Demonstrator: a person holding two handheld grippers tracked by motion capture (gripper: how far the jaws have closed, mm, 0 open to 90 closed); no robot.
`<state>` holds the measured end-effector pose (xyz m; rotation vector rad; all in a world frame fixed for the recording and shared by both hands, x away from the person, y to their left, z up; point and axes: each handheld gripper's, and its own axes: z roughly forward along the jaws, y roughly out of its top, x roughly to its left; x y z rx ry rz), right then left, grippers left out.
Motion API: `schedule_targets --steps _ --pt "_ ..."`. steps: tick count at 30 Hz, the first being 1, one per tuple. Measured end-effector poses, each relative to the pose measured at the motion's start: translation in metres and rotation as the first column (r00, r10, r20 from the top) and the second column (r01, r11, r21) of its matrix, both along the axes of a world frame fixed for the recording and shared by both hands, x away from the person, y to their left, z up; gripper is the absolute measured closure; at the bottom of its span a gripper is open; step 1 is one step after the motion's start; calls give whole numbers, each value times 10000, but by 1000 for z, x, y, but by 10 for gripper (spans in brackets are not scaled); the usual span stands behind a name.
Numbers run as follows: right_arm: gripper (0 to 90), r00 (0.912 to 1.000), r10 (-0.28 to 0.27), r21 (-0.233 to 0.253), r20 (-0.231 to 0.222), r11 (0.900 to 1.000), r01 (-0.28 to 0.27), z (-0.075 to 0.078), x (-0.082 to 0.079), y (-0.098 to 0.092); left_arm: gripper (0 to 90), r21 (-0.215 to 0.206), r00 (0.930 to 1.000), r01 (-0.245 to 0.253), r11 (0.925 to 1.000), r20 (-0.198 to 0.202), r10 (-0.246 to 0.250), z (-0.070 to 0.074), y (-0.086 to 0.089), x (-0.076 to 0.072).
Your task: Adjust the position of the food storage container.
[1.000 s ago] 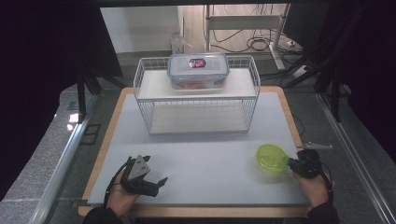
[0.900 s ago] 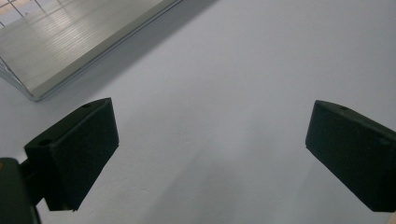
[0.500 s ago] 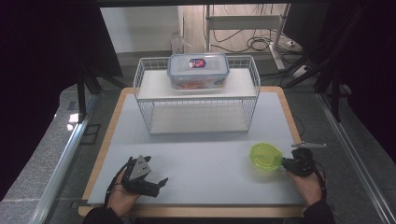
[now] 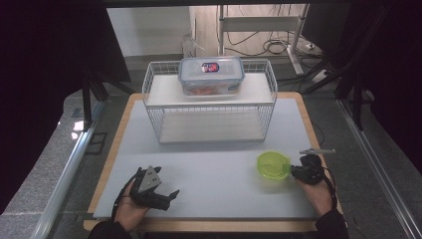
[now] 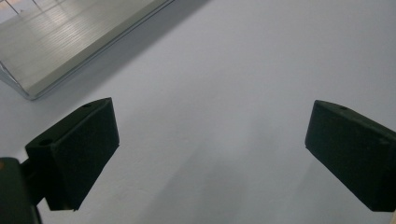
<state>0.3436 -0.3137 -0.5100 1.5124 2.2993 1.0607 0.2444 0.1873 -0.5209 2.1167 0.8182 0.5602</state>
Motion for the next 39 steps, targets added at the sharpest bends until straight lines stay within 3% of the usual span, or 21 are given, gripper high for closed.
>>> schedule_targets --steps 5,11,20,29,39 --pt "893 9999 28 -262 -97 9997 -30 3 -12 -2 28 21 10000 2 10000 10 -2 0 0 0" --pt "894 9997 240 -530 106 9983 -234 6 -25 3 28 52 10000 31 10000 15 -31 0 -1 0" --pt "895 9996 266 -458 -7 9986 -266 1 -13 13 29 97 10000 71 9999 2 -71 -1 -2 1" --pt "896 9978 661 -408 -32 9970 -662 -2 -3 30 29 106 10000 66 9999 -3 -66 -1 -3 1" --pt "897 9871 1592 -8 -194 9872 -1592 -4 -7 65 29 118 10000 65 9999 2 -65 -1 -2 0"
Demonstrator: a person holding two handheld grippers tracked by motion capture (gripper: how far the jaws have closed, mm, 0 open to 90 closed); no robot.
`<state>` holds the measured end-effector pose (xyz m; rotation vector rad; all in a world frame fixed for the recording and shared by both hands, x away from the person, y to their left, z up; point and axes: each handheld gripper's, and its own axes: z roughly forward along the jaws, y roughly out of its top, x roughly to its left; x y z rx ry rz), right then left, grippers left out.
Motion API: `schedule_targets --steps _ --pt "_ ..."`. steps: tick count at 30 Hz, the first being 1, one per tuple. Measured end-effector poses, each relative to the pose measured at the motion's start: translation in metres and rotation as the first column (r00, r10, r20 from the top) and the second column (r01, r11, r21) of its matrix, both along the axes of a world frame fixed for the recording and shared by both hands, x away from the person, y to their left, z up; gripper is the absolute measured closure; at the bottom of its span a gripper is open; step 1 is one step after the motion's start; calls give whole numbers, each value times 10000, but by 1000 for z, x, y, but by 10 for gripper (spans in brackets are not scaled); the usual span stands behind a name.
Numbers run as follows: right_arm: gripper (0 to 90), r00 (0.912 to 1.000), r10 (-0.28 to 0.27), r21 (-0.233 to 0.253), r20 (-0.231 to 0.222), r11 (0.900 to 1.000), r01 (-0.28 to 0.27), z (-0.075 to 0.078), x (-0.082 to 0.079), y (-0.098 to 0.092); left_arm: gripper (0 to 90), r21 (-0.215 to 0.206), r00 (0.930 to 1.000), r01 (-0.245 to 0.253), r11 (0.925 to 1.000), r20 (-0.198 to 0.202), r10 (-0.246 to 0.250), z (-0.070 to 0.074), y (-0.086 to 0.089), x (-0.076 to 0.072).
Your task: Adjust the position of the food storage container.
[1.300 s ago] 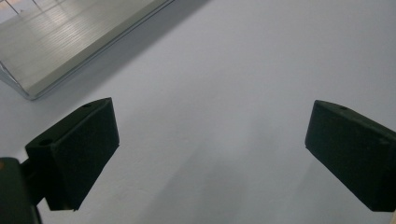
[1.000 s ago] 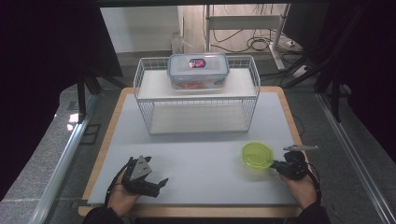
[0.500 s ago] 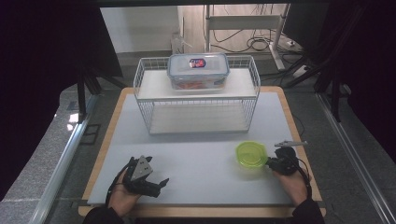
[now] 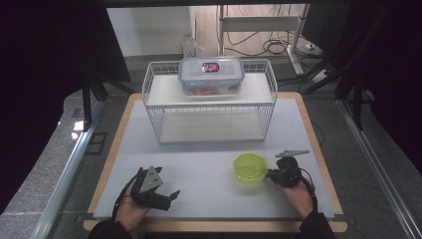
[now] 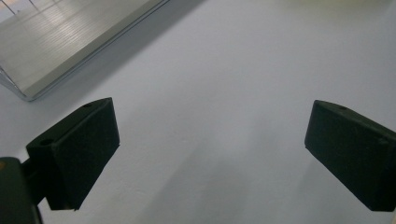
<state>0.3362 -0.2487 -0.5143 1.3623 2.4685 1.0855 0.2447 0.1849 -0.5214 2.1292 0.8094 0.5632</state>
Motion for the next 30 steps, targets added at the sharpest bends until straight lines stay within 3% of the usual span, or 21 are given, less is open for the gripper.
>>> schedule_targets --steps 17,26,30 --pt "896 9946 975 269 -366 9950 -965 -6 -4 45 30 30 10000 25 10000 7 -25 0 0 0" --pt "889 9896 1406 148 -303 9900 -1402 -9 0 70 31 30 10000 47 10000 12 -47 0 0 -1" --pt "846 9907 1355 -217 79 9906 -1353 -5 0 67 31 35 10000 48 10000 -24 -47 0 0 0"
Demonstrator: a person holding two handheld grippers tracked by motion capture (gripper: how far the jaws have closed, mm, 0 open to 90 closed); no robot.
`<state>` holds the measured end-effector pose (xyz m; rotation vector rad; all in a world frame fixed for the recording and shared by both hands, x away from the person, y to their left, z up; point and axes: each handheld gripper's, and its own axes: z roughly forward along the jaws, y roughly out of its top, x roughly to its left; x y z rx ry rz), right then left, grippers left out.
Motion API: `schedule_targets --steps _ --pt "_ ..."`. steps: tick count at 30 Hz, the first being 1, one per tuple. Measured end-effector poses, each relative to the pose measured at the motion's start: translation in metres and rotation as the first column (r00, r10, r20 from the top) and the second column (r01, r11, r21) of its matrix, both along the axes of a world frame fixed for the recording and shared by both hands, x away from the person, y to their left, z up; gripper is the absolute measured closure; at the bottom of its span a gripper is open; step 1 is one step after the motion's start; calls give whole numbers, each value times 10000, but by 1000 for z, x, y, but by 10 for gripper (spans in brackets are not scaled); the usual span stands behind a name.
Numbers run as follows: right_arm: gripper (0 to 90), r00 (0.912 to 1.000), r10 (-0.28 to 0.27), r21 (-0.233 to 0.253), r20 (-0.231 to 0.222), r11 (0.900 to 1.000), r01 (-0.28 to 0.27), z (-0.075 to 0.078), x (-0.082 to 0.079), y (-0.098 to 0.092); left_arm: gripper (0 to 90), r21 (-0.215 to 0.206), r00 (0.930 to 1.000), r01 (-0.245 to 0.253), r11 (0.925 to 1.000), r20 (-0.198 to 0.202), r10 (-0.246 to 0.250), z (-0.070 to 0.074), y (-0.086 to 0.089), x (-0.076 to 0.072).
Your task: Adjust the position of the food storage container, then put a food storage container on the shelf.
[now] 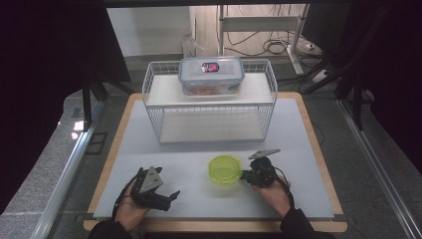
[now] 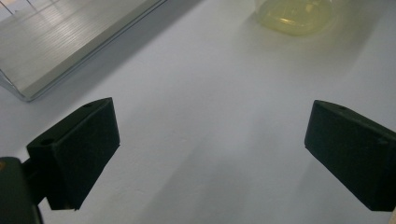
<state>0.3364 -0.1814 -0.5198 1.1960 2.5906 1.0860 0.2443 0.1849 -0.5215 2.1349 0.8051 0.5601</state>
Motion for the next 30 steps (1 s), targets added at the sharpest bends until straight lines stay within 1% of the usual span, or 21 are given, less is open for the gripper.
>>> schedule_targets --steps 3,5,11,15,17,18,19,22,24,25,26,30 --pt "783 9995 -183 -77 271 9998 186 5 1 -9 31 3 10000 22 10000 -7 -22 0 0 0" --pt "727 9995 -123 -5 295 9999 123 8 1 -14 31 8 10000 24 10000 -16 -24 0 0 0" --pt "536 9960 -10 -245 892 9997 32 17 -4 -25 31 38 10000 59 10000 -41 -59 0 0 0" --pt "337 9916 -72 -434 1295 9990 129 20 -6 -30 31 56 10000 76 10000 -61 -75 -1 0 0" --pt "263 9907 -49 -456 1361 9989 112 20 -5 -33 31 58 9999 90 9999 -75 -89 -1 0 0" --pt "263 9907 -49 -456 1361 9989 112 20 -5 -33 31 58 9999 90 9999 -75 -89 -1 0 0" --pt "198 9895 -65 -471 1441 9988 134 20 -5 -36 31 61 9999 90 9999 -78 -90 -1 0 0" --pt "140 9886 -28 -472 1504 9988 100 18 -3 -38 31 67 9999 104 9999 -90 -104 -1 0 0" --pt "111 9870 -51 -518 1609 9986 136 17 -3 -39 31 83 9999 105 9999 -90 -104 -1 -1 0" --pt "111 9870 -51 -518 1609 9986 136 17 -3 -39 31 83 9999 105 9999 -90 -104 -1 -1 0" --pt "85 9863 -80 -493 1646 9987 163 16 -3 -39 31 85 9999 110 9999 -88 -110 -1 -1 0" --pt "33 9852 -3 -545 1717 9985 98 17 -3 -39 31 93 9998 129 9999 -119 -128 -2 -1 1"
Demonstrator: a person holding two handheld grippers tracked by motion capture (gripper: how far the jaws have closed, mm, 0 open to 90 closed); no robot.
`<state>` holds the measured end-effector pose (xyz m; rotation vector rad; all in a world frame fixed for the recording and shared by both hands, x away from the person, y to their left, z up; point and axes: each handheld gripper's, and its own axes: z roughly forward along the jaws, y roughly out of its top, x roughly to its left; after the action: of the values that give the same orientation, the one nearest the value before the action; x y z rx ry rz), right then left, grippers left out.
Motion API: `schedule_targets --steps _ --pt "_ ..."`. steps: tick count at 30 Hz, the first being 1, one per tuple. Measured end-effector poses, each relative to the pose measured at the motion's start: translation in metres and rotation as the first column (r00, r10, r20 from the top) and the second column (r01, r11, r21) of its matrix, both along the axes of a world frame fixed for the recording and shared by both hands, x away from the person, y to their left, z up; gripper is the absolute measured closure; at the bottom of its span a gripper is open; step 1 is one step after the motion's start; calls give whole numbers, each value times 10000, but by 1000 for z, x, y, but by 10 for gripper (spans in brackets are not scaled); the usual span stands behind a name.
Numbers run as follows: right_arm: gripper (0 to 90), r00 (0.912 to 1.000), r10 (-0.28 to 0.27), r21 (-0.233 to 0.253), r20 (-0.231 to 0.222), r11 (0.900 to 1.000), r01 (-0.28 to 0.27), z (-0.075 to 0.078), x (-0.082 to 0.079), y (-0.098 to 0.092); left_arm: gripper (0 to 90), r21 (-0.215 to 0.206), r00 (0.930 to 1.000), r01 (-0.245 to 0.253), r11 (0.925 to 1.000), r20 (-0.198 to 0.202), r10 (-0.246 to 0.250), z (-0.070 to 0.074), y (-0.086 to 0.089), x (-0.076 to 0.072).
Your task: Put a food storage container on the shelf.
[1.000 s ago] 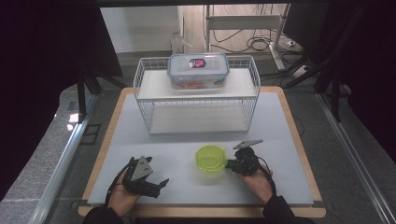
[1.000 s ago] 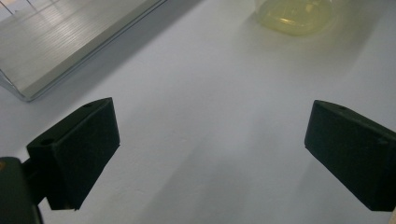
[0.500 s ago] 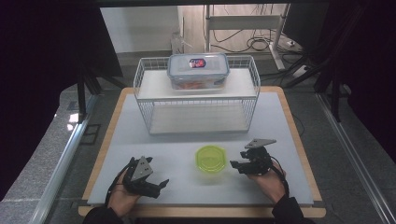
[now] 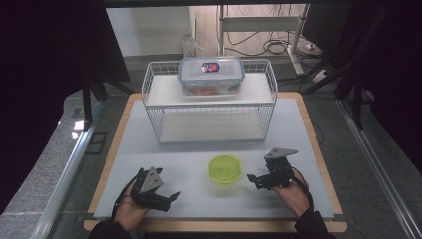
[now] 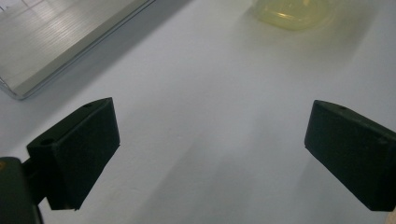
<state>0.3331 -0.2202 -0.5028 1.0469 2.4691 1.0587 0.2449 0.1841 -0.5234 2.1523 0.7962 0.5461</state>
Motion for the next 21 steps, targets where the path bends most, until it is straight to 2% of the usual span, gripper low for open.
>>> schedule_targets --steps 3,8,11,15,16,19,21 --pt "0 9999 -120 96 9 9999 120 2 1 0 31 -5 10000 10 10000 1 -10 0 0 0" --pt "0 9996 -264 356 67 9990 262 7 -1 1 31 10 10000 35 10000 -18 -35 0 0 0" --pt "4 9996 -154 471 -215 9988 164 11 -1 3 31 31 10000 45 10000 -30 -45 0 -1 0" --pt "6 9995 -32 568 -305 9984 49 15 -2 5 31 36 10000 50 10000 -40 -50 -1 -1 0" --pt "6 9996 -69 723 -291 9973 89 18 -2 5 31 46 10000 37 10000 -38 -37 -1 -1 0" --pt "12 9984 -66 1002 -562 9949 122 21 -1 6 31 48 10000 30 10000 -36 -29 -1 -1 0" --pt "69 9950 30 1231 -996 9923 94 24 1 8 32 87 10000 22 10000 -44 -22 -1 -1 0"
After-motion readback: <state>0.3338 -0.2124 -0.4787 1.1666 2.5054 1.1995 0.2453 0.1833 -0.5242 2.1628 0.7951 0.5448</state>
